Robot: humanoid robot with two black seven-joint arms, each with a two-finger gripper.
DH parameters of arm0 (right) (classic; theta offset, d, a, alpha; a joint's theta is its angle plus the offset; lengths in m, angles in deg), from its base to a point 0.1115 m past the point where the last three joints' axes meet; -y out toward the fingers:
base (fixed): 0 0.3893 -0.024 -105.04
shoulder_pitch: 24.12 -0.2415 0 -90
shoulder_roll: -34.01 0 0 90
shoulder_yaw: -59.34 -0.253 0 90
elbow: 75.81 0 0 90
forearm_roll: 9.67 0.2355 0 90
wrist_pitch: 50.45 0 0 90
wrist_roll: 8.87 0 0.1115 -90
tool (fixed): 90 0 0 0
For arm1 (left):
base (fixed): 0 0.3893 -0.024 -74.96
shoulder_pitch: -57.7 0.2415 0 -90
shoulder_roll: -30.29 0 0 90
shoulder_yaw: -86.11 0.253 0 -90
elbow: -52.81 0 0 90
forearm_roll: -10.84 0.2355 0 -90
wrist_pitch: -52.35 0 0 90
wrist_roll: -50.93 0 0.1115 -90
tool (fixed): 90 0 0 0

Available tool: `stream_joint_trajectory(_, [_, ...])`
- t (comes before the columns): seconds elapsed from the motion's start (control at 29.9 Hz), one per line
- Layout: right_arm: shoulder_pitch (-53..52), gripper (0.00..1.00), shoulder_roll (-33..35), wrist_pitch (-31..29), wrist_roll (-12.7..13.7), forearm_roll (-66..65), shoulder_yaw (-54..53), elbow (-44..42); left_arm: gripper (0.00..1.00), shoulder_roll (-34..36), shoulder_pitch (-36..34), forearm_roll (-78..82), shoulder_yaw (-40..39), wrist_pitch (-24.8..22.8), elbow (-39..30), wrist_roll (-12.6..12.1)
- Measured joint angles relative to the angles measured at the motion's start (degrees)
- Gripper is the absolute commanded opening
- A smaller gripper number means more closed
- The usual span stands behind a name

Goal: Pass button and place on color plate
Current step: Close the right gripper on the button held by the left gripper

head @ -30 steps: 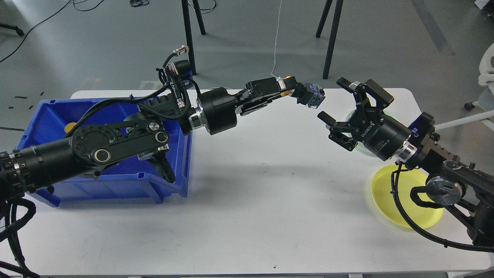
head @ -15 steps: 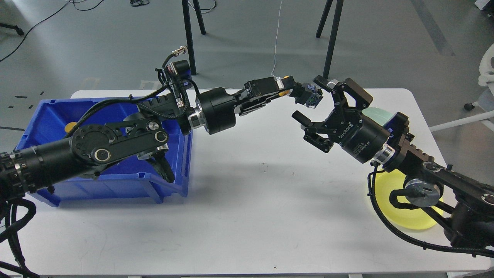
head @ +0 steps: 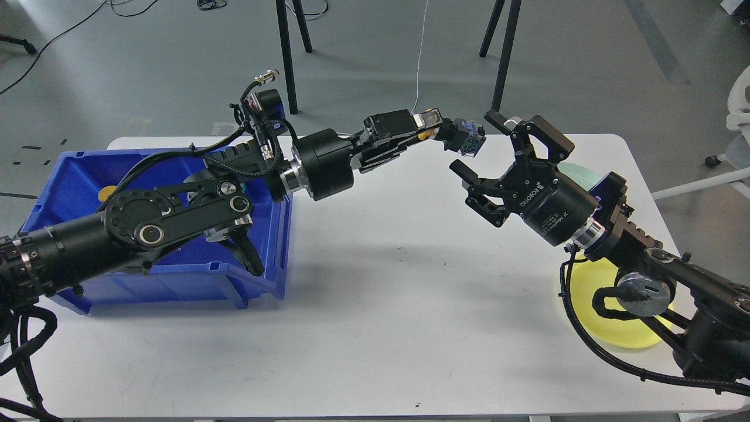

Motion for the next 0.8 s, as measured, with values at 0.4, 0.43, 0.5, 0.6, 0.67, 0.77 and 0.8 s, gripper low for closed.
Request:
stream_joint_trajectory(0.4, [0.0, 0.01, -0.8, 0.0, 0.0, 0.0, -1.3, 0.0, 0.21, -0.1, 0.0, 0.3, 0.0, -0.1, 0.1, 0.1])
stream_joint_trajectory(0.43, [0.0, 0.01, -0.9, 0.0, 0.0, 0.0, -1.3, 0.0, 0.21, -0.1, 0.0, 0.3, 0.0, -0.1, 0.1, 0.1])
stream_joint_trajectory(0.5, [0.1, 0.01, -1.0, 0.0, 0.0, 0.0, -1.3, 0.0, 0.21, -0.1, 0.0, 0.4, 0.0, -0.1, 0.1, 0.0])
stream_joint_trajectory(0.6, [0.5, 0.01, -1.1, 0.0, 0.0, 0.0, -1.3, 0.1, 0.21, -0.1, 0.0, 0.5, 0.0, -0.1, 0.1, 0.0])
stream_joint_trajectory(0.67, [0.6, 0.01, -1.1, 0.0, 0.0, 0.0, -1.3, 0.2, 0.22, -0.1, 0.0, 0.5, 0.0, -0.1, 0.1, 0.0])
stream_joint_trajectory(0.77, [0.6, 0.01, -1.1, 0.0, 0.0, 0.0, -1.2, 0.2, 0.32, -0.1, 0.0, 0.5, 0.0, -0.1, 0.1, 0.0])
stream_joint_trajectory(0.8, [0.7, 0.01, -1.1, 0.0, 0.0, 0.0, -1.2, 0.2, 0.36, -0.1, 0.0, 0.5, 0.0, 0.0, 0.1, -0.1])
